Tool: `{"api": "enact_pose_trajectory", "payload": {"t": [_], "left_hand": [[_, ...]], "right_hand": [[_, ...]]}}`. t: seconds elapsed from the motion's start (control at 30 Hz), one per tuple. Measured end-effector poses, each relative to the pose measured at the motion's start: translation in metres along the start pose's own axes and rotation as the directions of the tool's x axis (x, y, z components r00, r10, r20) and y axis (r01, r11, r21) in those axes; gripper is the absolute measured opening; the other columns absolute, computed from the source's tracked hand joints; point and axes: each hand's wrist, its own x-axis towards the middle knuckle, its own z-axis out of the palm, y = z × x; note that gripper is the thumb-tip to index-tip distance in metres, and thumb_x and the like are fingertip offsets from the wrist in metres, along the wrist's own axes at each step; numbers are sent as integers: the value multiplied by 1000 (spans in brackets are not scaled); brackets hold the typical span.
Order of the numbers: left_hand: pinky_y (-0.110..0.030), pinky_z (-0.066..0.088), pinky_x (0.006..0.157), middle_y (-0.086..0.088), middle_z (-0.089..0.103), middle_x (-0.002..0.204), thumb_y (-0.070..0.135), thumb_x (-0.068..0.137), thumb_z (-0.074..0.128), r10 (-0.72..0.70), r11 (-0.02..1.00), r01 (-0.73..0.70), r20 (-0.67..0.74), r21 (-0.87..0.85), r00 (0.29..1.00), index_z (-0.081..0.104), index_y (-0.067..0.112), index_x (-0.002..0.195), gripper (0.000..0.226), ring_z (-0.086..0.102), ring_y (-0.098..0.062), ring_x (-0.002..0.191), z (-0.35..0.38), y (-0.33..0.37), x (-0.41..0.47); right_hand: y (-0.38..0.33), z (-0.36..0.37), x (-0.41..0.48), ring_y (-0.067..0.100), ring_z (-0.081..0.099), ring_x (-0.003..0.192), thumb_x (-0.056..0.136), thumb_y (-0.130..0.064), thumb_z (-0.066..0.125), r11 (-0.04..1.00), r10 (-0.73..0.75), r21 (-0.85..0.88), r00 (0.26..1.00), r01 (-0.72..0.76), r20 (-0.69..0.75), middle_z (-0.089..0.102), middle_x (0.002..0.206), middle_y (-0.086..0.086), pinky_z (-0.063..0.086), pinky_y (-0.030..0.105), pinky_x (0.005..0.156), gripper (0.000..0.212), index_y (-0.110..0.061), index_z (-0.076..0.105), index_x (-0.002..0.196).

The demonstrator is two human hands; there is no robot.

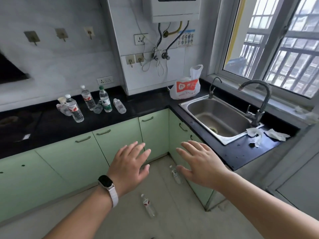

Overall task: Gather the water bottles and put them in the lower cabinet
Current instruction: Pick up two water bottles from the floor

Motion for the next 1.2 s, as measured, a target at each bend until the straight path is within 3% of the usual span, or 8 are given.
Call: {"api": "enact_pose_trajectory", "payload": {"t": [0.4, 0.63, 0.8, 1.07, 1.2], "left_hand": [[-47, 45, 100, -10, 67, 130, 42, 88, 48, -72, 991, 79, 67, -106, 995, 70, 18, 124, 49, 61, -34, 122, 93, -100, 91], [-49, 51, 96, -11, 68, 128, 42, 87, 47, -125, 981, 140, 117, -131, 985, 71, 16, 122, 50, 63, -35, 120, 135, -130, 116], [-49, 51, 97, -12, 69, 126, 41, 86, 47, -200, 965, 223, 156, -141, 967, 71, 14, 122, 51, 64, -35, 118, 173, -136, 128], [-45, 49, 94, -13, 69, 126, 38, 83, 50, -394, 886, 442, 278, -137, 876, 71, 13, 121, 50, 63, -35, 118, 267, -114, 156], [-44, 44, 96, -13, 69, 125, 38, 85, 50, -482, 826, 545, 320, -144, 816, 71, 12, 122, 49, 63, -35, 118, 337, -99, 159]], "right_hand": [[34, 90, 136, 27, 60, 118, 83, -59, 50, 1000, -2, -15, 988, 4, 152, 64, 124, 2, 48, 41, 98, 57, -21, 65, 123], [46, 139, 184, 26, 61, 114, 81, -55, 58, 1000, -31, 10, 974, 29, 225, 65, 120, 2, 50, 39, 94, 54, -21, 65, 122], [62, 184, 209, 29, 64, 109, 82, -56, 45, 996, -54, 77, 964, 35, 260, 66, 115, 4, 52, 41, 89, 56, -17, 67, 117], [104, 312, 226, 27, 55, 119, 83, -55, 38, 979, -128, 201, 861, 30, 492, 61, 123, 3, 45, 41, 98, 58, -19, 62, 122], [129, 388, 225, 29, 55, 116, 86, -53, 36, 969, -145, 246, 824, 7, 547, 60, 125, 5, 47, 41, 94, 59, -16, 61, 125]]}}
